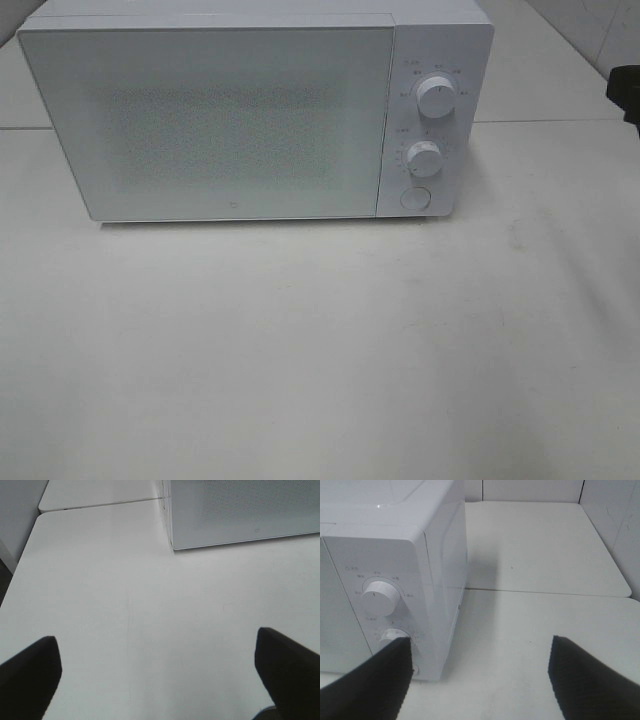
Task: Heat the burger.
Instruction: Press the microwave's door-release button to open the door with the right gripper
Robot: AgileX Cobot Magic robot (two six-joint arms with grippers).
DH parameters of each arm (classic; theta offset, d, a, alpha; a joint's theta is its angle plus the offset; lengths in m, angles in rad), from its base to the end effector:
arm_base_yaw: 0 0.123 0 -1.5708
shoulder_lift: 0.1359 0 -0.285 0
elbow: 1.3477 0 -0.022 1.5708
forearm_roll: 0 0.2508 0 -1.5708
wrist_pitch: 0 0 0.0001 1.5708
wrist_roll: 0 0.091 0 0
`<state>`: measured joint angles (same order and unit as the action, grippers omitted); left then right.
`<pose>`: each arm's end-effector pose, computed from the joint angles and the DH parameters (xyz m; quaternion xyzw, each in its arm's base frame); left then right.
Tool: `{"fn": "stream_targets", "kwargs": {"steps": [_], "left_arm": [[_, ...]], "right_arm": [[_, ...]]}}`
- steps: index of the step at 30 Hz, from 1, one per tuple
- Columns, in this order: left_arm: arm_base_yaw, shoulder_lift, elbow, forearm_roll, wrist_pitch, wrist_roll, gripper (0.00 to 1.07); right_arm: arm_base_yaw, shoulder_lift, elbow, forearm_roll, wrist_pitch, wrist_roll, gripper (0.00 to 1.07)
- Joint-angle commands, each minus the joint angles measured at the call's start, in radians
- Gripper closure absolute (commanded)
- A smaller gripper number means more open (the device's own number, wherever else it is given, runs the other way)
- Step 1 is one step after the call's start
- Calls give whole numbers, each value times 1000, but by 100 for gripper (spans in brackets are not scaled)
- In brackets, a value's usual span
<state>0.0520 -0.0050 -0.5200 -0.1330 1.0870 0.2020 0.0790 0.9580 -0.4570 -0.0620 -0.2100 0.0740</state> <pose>-0.0089 -0.0112 0.2812 0.0681 0.8490 0.0001 0.5240 0.1960 0.0167 0.2769 -0.0295 0.7749 0.0341 0.6304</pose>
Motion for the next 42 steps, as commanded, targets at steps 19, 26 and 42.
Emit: {"fn": "stream_targets", "kwargs": {"steps": [19, 26, 42], "left_arm": [[-5, -5, 2, -3, -14, -3, 9], [-5, -5, 2, -3, -14, -3, 9], [-5, -5, 2, -3, -14, -3, 9]], "right_arm": [[109, 362, 169, 298, -709, -184, 32], [329, 507, 170, 543, -881, -313, 32], [625, 714, 125, 830, -1031, -336, 32]]}}
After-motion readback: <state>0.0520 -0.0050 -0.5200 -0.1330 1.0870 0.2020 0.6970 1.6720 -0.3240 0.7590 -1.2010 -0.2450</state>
